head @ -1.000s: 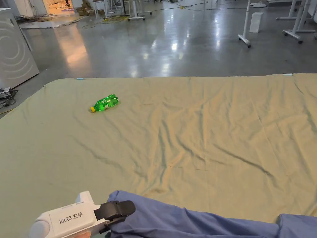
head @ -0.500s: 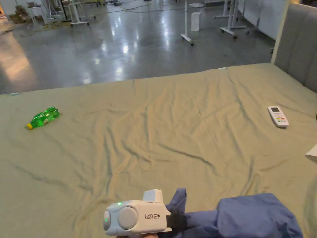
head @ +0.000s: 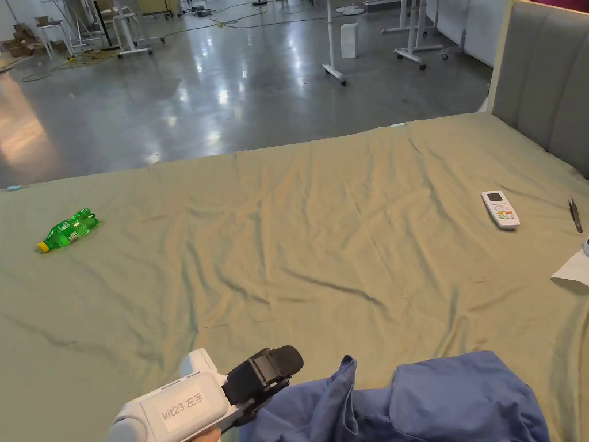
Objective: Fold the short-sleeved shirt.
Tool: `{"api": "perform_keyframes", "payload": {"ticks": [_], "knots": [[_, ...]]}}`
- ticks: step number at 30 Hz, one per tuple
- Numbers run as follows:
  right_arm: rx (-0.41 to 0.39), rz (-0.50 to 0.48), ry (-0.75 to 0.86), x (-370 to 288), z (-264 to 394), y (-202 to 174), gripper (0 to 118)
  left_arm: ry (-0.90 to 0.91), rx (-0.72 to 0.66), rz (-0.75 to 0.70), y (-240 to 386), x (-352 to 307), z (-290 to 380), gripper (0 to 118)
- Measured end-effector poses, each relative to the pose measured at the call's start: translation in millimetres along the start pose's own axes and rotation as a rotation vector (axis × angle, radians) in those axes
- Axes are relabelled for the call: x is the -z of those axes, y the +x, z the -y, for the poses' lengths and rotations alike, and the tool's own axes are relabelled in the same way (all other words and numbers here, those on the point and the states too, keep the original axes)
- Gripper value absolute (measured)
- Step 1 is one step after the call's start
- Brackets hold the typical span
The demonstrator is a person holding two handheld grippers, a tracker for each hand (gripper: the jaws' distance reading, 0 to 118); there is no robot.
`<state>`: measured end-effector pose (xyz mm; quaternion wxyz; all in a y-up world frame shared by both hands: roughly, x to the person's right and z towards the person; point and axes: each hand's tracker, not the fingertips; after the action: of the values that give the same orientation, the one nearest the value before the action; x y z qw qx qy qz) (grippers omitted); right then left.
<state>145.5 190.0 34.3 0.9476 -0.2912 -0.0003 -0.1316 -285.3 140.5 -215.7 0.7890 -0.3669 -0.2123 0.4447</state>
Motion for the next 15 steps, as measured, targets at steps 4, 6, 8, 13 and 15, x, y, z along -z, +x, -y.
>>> {"api": "perform_keyframes", "payload": {"ticks": [4,6,8,13,15], "knots": [[-0.017,-0.015,0.018,-3,-5,-10,0,-0.115,-0.036,-0.051,-19,33,28,9],[-0.032,-0.013,0.016,-5,-5,-13,0,-0.215,-0.048,-0.045,-25,56,47,9],[-0.055,-0.002,0.009,-7,-6,-14,0,-0.299,-0.049,-0.043,-37,82,61,8],[-0.085,0.023,-0.006,-9,-4,-13,0,-0.314,0.045,-0.089,-24,95,77,6],[-0.074,0.02,-0.006,-9,-3,-12,0,-0.294,0.095,-0.049,-20,78,67,7]]}}
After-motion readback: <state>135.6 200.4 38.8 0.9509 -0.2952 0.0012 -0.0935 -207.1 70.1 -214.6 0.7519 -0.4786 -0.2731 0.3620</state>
